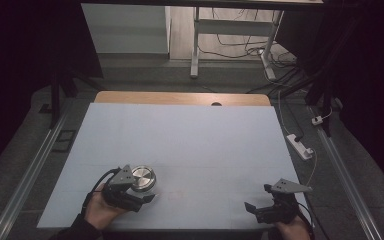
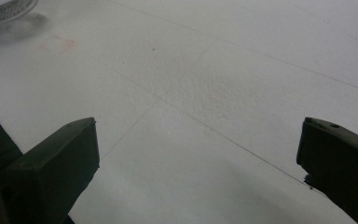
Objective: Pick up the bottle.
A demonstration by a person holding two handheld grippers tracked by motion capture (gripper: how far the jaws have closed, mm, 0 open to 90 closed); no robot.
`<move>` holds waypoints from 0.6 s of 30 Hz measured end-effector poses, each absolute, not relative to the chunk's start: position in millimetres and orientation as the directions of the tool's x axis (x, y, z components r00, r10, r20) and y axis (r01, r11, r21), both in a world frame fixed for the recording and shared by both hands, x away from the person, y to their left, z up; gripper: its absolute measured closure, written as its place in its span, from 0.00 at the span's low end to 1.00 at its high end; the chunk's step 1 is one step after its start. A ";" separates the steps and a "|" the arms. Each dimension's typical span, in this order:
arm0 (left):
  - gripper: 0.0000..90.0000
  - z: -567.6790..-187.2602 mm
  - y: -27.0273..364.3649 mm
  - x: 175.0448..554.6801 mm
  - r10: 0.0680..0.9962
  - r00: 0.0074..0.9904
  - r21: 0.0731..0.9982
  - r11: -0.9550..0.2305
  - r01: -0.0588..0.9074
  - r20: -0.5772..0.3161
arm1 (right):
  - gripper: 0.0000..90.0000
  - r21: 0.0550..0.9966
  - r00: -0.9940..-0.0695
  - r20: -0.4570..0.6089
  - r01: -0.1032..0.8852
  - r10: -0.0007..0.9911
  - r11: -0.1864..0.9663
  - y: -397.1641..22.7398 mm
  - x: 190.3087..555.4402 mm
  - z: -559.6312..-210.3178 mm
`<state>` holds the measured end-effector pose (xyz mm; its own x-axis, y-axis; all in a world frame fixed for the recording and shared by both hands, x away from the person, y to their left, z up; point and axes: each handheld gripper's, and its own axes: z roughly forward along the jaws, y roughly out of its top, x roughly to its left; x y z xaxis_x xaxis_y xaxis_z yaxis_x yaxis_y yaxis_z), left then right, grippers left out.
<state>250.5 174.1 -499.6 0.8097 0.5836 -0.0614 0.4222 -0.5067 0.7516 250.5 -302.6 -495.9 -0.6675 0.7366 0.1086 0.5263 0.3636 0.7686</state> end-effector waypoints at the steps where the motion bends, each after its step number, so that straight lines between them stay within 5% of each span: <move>1: 0.17 -494.5 171.6 252.3 0.575 0.816 0.754 -0.510 0.414 -0.059 | 0.00 0.769 -0.667 0.109 0.526 0.737 0.363 -302.7 250.6 -495.9; 18: 0.17 -461.5 143.5 272.0 0.494 0.868 0.769 -0.537 0.345 -0.045 | 0.00 0.772 -0.667 0.111 0.524 0.736 0.359 -302.8 251.1 -495.8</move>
